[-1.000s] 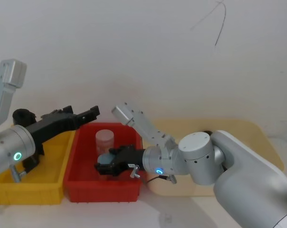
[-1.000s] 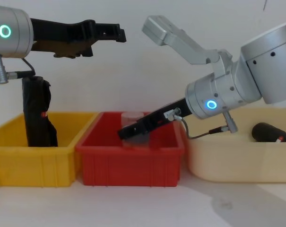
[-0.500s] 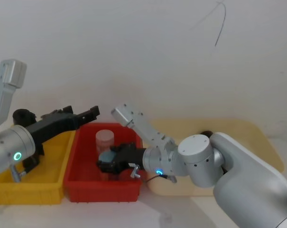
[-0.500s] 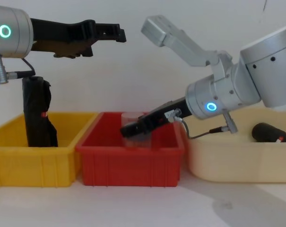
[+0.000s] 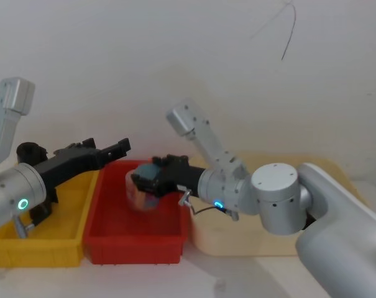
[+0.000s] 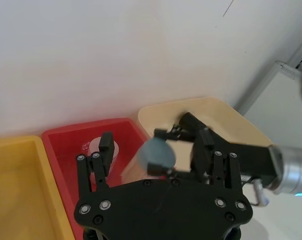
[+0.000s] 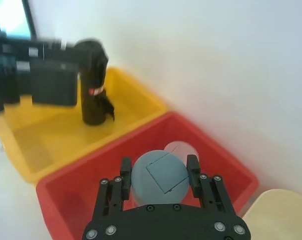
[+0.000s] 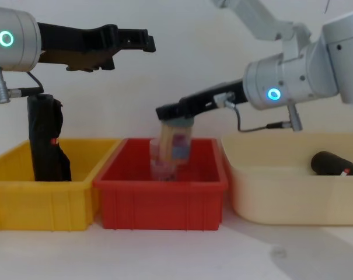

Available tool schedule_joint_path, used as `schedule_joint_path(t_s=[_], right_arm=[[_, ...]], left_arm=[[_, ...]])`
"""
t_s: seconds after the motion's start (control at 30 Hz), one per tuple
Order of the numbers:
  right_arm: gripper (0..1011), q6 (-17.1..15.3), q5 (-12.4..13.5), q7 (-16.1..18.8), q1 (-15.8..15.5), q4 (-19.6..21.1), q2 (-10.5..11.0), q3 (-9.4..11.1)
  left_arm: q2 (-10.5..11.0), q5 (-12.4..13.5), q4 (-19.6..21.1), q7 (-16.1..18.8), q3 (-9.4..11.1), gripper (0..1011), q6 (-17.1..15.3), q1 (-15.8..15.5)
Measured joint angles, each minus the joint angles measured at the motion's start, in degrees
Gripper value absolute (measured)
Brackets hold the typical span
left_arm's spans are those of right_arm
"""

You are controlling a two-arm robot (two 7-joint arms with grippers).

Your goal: Pick up the garbage bag with the one hand and transfer it to the other hand.

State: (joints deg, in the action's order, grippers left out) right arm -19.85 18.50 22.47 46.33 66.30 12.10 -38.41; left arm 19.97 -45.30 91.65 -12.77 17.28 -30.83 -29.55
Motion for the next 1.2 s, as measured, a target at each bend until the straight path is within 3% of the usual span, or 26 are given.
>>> schedule_joint_path(t_s=[0.37,0.7,0.9,1.1,1.2], right_arm=[[656,0.31,3.54,-2.54,-3.36,6.26,1.22,5.92],[656,1.33,7.71,-5.07,-9.28,12.78,4.16,13.47],[656,2.5,8.67,-6.14,-12.34,14.5,5.79,16.2],[656,3.46,9.18,-6.29,-14.37,15.21,6.74,17.69],[733,4.08,9.46,-6.05,-15.3,15.49,7.21,18.22]], left_arm=[[0.0,0.0,0.0,0.0,0.0,1001,0.0,0.0],[0.0,0.0,0.0,0.0,0.0,1002,0.0,0.0],[0.0,-0.01,0.0,0.0,0.0,1002,0.0,0.0],[0.0,0.0,0.0,0.0,0.0,1002,0.0,0.0],[0.0,0.0,0.0,0.0,0.0,1002,0.0,0.0]])
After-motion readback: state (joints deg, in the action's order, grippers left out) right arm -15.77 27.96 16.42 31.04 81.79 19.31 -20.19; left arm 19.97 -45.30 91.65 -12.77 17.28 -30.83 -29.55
